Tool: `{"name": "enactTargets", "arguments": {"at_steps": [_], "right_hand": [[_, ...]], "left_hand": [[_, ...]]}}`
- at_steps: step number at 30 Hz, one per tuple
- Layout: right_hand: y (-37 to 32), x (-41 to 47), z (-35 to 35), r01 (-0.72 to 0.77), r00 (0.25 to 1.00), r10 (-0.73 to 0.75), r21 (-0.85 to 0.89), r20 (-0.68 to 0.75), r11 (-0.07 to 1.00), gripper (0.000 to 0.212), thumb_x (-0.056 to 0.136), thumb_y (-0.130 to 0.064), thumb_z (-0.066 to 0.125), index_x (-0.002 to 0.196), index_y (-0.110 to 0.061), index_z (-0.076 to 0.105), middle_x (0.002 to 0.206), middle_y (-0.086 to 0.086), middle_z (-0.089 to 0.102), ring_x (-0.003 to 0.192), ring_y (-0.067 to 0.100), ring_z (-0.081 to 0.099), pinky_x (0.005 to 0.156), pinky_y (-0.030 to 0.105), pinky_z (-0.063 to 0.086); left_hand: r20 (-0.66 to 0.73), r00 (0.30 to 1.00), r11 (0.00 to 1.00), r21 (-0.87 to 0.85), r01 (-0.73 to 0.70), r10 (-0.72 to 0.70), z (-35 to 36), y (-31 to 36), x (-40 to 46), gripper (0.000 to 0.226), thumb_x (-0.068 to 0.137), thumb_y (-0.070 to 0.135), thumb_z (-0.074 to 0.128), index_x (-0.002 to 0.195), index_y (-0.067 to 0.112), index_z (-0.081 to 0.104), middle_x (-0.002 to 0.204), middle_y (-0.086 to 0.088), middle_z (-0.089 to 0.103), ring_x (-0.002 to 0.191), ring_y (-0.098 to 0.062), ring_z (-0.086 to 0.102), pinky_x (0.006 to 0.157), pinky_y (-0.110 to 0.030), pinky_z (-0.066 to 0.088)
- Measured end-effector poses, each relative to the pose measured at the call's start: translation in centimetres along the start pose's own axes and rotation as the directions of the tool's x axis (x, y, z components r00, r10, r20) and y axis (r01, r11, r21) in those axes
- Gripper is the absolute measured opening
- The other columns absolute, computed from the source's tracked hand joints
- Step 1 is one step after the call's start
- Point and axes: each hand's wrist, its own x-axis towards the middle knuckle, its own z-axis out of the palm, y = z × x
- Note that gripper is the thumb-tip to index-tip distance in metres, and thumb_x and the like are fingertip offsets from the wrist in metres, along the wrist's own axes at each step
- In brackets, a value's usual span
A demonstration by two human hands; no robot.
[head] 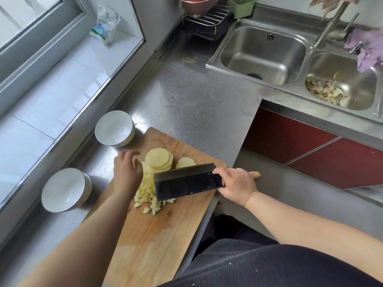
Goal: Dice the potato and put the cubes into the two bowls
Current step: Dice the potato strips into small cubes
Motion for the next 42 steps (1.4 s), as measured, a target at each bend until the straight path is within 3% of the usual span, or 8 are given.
{"name": "enactTargets", "arguments": {"at_steps": [3, 6, 9, 14, 17, 29, 38, 42], "right_hand": [[0.0, -0.5, -0.2, -0.196, 0.980, 0.197, 0.044, -0.038, 0.980, 0.059, 0.053, -0.019, 0.088, 0.101, -0.027, 0.054, 0.057, -0.012, 0.056, 0.049, 0.015, 0.059, 0.051, 0.020, 0.035], [0.1, 0.0, -0.4, -0.365, 0.930, 0.367, 0.064, -0.021, 0.929, 0.041, 0.072, -0.025, 0.080, 0.107, -0.025, 0.060, 0.065, -0.013, 0.053, 0.061, 0.021, 0.063, 0.056, 0.023, 0.031], [-0.2, 0.7, -0.6, -0.523, 0.852, 0.523, 0.131, 0.037, 0.842, 0.027, 0.084, -0.032, 0.069, 0.109, -0.025, 0.061, 0.076, -0.014, 0.055, 0.077, 0.020, 0.064, 0.061, 0.028, 0.039], [-1.1, 1.6, -0.9, -0.655, 0.752, 0.650, 0.237, 0.108, 0.718, 0.020, 0.091, -0.036, 0.060, 0.108, -0.027, 0.059, 0.090, -0.007, 0.066, 0.084, 0.021, 0.062, 0.067, 0.031, 0.048], [-1.1, 2.1, -0.7, -0.681, 0.729, 0.667, 0.260, 0.151, 0.685, 0.019, 0.093, -0.040, 0.056, 0.106, -0.027, 0.058, 0.094, -0.007, 0.068, 0.087, 0.021, 0.064, 0.070, 0.030, 0.048], [-1.7, 2.7, -0.7, -0.671, 0.738, 0.616, 0.206, 0.276, 0.712, 0.019, 0.092, -0.043, 0.057, 0.108, -0.033, 0.058, 0.083, -0.015, 0.058, 0.086, 0.015, 0.062, 0.067, 0.026, 0.043], [-2.5, 2.8, -0.7, -0.631, 0.771, 0.573, 0.211, 0.278, 0.747, 0.019, 0.092, -0.041, 0.057, 0.107, -0.031, 0.059, 0.085, -0.012, 0.062, 0.086, 0.016, 0.063, 0.067, 0.025, 0.042], [-3.2, 3.0, -0.6, -0.618, 0.781, 0.554, 0.225, 0.288, 0.754, 0.017, 0.092, -0.046, 0.055, 0.104, -0.034, 0.056, 0.089, -0.010, 0.063, 0.079, 0.016, 0.062, 0.061, 0.025, 0.040]], "left_hand": [[0.077, 0.994, 0.997, 0.028, 0.072, -0.074, 0.2, 0.7, 1.7, 0.039, 0.090, 0.011, 0.053, 0.129, 0.013, 0.054, 0.138, -0.010, 0.046, 0.129, -0.029, 0.034, 0.108, -0.043, 0.032], [0.260, 0.965, 0.979, 0.188, -0.080, 0.029, 0.8, 1.7, 3.0, 0.051, 0.092, 0.033, 0.058, 0.139, 0.021, 0.046, 0.148, -0.003, 0.038, 0.138, -0.027, 0.027, 0.112, -0.047, 0.027], [0.461, 0.883, 0.919, 0.306, -0.250, 0.087, 1.7, 3.2, 4.0, 0.071, 0.085, 0.050, 0.065, 0.146, 0.032, 0.034, 0.156, 0.002, 0.027, 0.144, -0.027, 0.018, 0.114, -0.050, 0.022], [0.675, 0.738, 0.847, 0.388, -0.363, 0.008, 3.1, 4.9, 4.9, 0.084, 0.076, 0.043, 0.076, 0.147, 0.034, 0.031, 0.155, 0.001, 0.024, 0.139, -0.030, 0.022, 0.104, -0.047, 0.042], [0.689, 0.725, 0.814, 0.427, -0.394, -0.011, 3.3, 5.6, 5.3, 0.078, 0.077, 0.041, 0.076, 0.144, 0.037, 0.036, 0.152, 0.000, 0.027, 0.134, -0.030, 0.026, 0.095, -0.042, 0.046], [0.662, 0.749, 0.865, 0.387, -0.319, -0.020, 3.2, 5.8, 5.1, 0.066, 0.078, 0.043, 0.074, 0.135, 0.033, 0.042, 0.144, -0.001, 0.035, 0.131, -0.034, 0.029, 0.095, -0.044, 0.046], [0.569, 0.822, 0.986, 0.156, -0.067, -0.034, 2.5, 4.6, 5.5, 0.062, 0.077, 0.039, 0.076, 0.131, 0.037, 0.045, 0.140, 0.001, 0.040, 0.122, -0.029, 0.043, 0.098, -0.044, 0.045], [0.507, 0.862, 1.000, -0.007, 0.019, -0.013, 1.6, 4.0, 5.4, 0.057, 0.079, 0.031, 0.076, 0.129, 0.030, 0.049, 0.132, -0.001, 0.043, 0.113, -0.019, 0.046, 0.088, -0.033, 0.043]]}}
